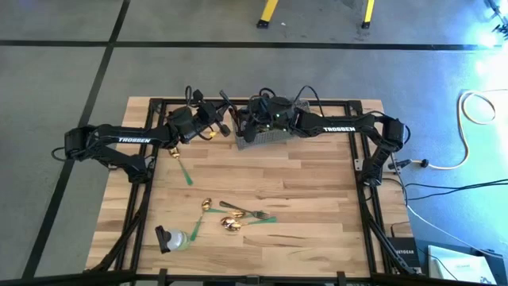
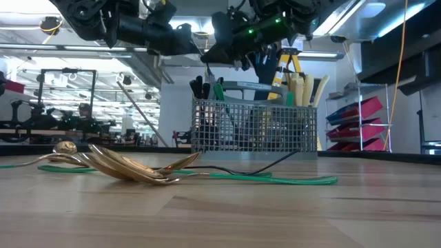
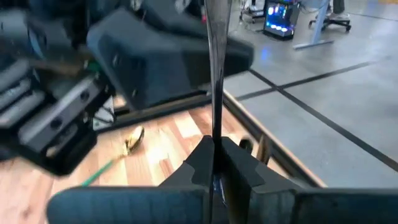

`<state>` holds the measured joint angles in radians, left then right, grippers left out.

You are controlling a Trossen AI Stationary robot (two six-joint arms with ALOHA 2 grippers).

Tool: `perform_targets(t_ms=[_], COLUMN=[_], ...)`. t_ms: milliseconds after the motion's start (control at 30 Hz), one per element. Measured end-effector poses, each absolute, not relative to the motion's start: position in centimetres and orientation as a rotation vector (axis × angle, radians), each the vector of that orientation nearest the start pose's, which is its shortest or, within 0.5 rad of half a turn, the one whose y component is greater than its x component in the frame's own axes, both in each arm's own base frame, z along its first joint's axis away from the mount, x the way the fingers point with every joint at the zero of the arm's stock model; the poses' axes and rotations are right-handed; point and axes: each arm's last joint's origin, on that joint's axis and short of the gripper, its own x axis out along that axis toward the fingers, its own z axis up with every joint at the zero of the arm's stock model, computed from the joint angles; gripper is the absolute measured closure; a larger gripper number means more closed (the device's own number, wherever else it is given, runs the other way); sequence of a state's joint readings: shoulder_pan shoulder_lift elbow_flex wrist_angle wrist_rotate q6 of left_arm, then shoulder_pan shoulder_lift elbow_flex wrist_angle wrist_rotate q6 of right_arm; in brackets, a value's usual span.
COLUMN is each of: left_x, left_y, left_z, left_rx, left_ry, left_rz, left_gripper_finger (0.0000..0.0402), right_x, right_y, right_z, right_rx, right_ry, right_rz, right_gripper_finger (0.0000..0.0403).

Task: Sort silverware
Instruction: Put the black fork into the gray organizer

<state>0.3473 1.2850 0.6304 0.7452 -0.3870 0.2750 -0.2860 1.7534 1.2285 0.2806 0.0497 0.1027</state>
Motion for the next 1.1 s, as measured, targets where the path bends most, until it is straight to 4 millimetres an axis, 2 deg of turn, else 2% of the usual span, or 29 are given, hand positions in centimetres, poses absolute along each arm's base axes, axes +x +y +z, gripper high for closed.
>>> perform_targets(t_ms=[67,167,367,467,633,800,967,1100], left_x=[25.1,25.1,25.1,25.2,25.2,25.2,24.9,23.5], left_y=[10.2,10.2,10.2,10.1,10.1,9.9,9.1,8.5], left_z=[26.5,26.5,26.5,26.4,26.4,26.4,27.2,28.8], left_rx=[0.261,0.26,0.252,0.252,0.25,0.237,0.328,0.345], left_ry=[-0.001,-0.009,-0.012,-0.005,-0.005,-0.01,-0.007,-0.024], left_rz=[0.736,0.729,0.727,0.707,0.705,0.69,0.674,0.759], left_gripper_finger=[0.0401,0.0401,0.0401,0.0401,0.0401,0.0401,0.0401,0.0401], right_x=[39.1,40.0,41.9,41.9,41.4,41.3,41.2,41.2], right_y=[-11.8,-12.0,-12.7,-12.6,-12.5,-12.5,-12.4,-12.4], right_z=[27.1,26.5,24.0,23.7,24.8,24.4,24.2,24.2], right_rx=[0.13,0.131,0.094,0.077,0.067,0.089,0.097,0.098], right_ry=[0.223,0.252,0.34,0.367,0.363,0.399,0.417,0.413], right_rz=[-0.33,-0.322,-0.329,-0.352,-0.356,-0.358,-0.354,-0.354], right_gripper_finger=[0.0402,0.0402,0.0402,0.0402,0.0402,0.04,0.0374,0.033])
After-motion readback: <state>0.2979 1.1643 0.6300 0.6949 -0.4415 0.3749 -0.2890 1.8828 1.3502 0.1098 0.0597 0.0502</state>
